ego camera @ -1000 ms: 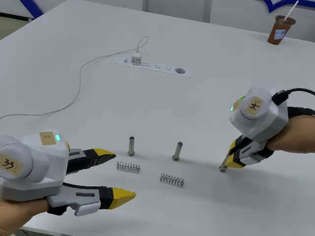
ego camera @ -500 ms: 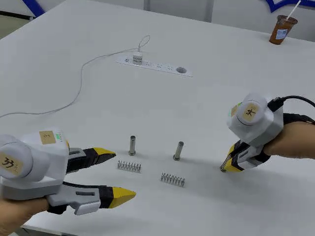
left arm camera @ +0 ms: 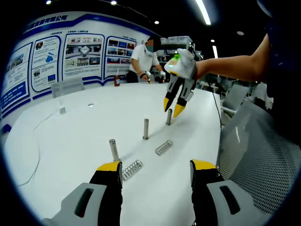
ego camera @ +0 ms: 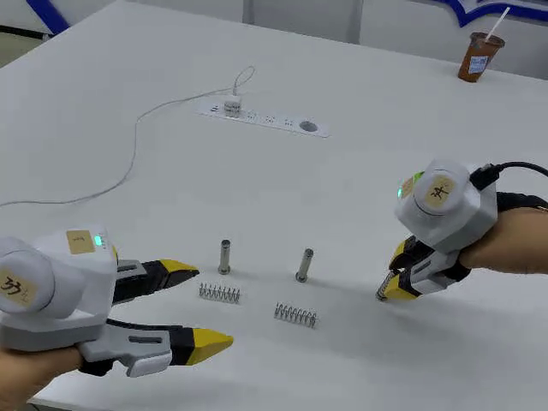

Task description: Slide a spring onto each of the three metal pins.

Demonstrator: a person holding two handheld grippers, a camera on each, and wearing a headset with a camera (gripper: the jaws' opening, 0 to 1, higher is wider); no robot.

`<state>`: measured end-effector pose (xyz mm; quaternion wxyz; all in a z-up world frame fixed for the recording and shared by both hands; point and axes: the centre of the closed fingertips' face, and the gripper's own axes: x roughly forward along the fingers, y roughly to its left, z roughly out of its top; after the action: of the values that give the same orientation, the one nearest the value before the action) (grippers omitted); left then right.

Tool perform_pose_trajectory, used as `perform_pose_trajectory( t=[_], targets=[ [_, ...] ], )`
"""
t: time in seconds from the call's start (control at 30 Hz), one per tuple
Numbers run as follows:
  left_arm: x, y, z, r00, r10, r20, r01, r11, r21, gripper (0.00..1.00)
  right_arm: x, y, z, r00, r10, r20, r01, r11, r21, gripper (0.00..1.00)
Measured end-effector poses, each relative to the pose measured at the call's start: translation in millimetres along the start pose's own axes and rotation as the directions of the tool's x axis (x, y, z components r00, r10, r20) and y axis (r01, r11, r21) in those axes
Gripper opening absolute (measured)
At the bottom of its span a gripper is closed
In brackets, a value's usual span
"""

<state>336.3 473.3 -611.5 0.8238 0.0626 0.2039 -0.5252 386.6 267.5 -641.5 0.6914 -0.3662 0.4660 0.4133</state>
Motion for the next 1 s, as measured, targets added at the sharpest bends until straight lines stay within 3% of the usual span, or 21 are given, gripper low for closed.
perform_pose_trajectory(
  t=[0.27, 0.5, 1.0],
  targets=[
    [1.6, -2.0, 0.7, 0.9999, -0.011, -0.002, 0.011, 1.000, 0.009, 0.59, -12.4, 9.6, 20.8, 0.9994, -0.014, 0.032, 0.015, 0.999, -0.032, 0.25],
    [0.5, -3.8, 1.0, 0.9999, -0.013, -0.002, 0.013, 1.000, 0.015, 0.59, -11.0, 25.4, 42.5, 0.9975, 0.011, 0.070, -0.008, 0.999, -0.052, 0.24],
    [-1.1, -4.9, 0.2, 1.0000, -0.008, -0.002, 0.008, 1.000, 0.017, 0.59, 21.4, 67.1, 70.5, 0.9883, 0.118, 0.096, -0.111, 0.991, -0.081, 0.21]
  ],
)
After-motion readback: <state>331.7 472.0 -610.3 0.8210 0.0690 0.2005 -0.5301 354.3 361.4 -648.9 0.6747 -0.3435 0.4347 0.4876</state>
